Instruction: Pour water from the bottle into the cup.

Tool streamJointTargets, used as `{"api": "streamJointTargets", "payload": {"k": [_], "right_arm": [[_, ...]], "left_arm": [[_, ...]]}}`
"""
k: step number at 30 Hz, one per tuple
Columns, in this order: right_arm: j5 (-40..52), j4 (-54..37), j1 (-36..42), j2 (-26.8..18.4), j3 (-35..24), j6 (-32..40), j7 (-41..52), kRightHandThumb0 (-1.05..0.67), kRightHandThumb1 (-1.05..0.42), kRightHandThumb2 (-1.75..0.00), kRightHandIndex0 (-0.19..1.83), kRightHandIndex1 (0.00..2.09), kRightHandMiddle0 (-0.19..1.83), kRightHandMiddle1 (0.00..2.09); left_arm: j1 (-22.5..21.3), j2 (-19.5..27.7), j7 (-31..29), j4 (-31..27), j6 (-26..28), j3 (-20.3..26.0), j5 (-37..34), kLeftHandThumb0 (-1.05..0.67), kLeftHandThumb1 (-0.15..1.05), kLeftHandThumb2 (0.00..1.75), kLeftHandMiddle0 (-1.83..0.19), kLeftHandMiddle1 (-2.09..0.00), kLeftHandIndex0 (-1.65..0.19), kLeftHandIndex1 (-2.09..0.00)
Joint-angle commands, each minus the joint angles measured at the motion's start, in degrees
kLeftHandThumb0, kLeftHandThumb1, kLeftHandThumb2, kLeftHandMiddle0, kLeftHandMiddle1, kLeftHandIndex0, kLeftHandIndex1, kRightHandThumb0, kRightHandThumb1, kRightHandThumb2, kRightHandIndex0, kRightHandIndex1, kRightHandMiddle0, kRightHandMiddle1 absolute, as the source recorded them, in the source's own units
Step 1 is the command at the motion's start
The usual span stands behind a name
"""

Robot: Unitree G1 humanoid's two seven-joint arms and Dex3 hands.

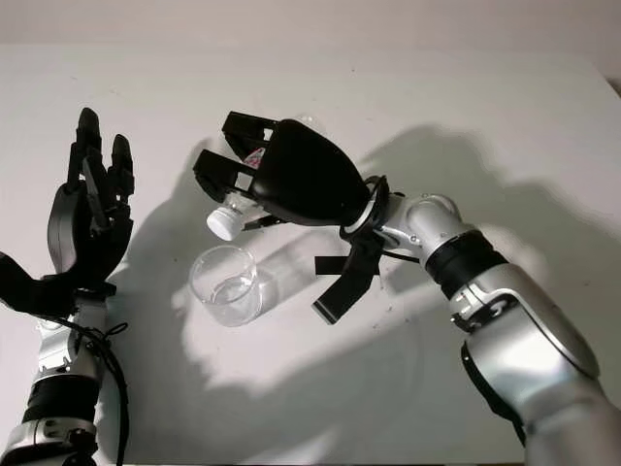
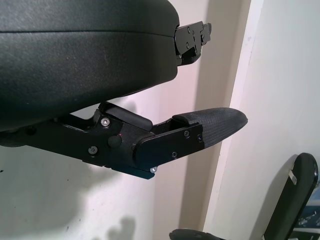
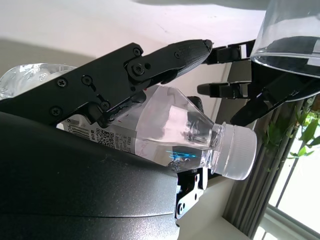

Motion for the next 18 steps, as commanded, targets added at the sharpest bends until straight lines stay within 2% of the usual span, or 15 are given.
{"api": "streamJointTargets", "payload": {"k": [1, 2, 3, 8, 18], "right_arm": [[-1.1, -1.8, -1.7, -1.0, 0.9, 0.9, -1.9, -0.54, -1.05, -0.15, 1.2, 2.09, 0.55, 1.9], [-2.0, -2.0, -1.9, -1.1, 1.3, 1.6, -3.2, -0.54, -1.05, -0.11, 1.18, 2.09, 0.5, 1.77], [-2.9, -2.2, -2.0, -1.2, 1.8, 2.4, -4.2, -0.54, -1.05, -0.1, 1.18, 2.09, 0.5, 1.74], [-4.8, -3.4, -2.2, -1.7, 2.9, 5.1, -6.0, -0.53, -1.04, -0.09, 1.22, 2.09, 0.55, 1.81], [-6.6, -5.0, -2.3, -2.6, 4.2, 8.2, -8.4, -0.51, -1.04, -0.08, 1.22, 2.09, 0.5, 1.76]], "left_arm": [[0.4, -0.3, 0.2, 0.4, -0.7, 0.0, 0.4, -0.71, 1.05, 0.69, 0.19, 0.0, 0.19, 0.0], [0.4, -0.4, 0.3, 0.4, -0.6, 0.0, 0.3, -0.71, 1.05, 0.69, 0.19, 0.0, 0.19, 0.0], [0.4, -0.4, 0.3, 0.2, -0.5, 0.0, 0.2, -0.71, 1.05, 0.69, 0.19, 0.0, 0.19, 0.0], [0.2, -0.3, -0.1, 0.7, -0.7, -0.1, 0.1, -0.71, 1.05, 0.69, 0.19, 0.0, 0.19, 0.0], [0.3, -0.7, 0.6, 0.3, -0.7, -0.2, 0.2, -0.71, 1.05, 0.7, 0.19, 0.0, 0.19, 0.0]]}}
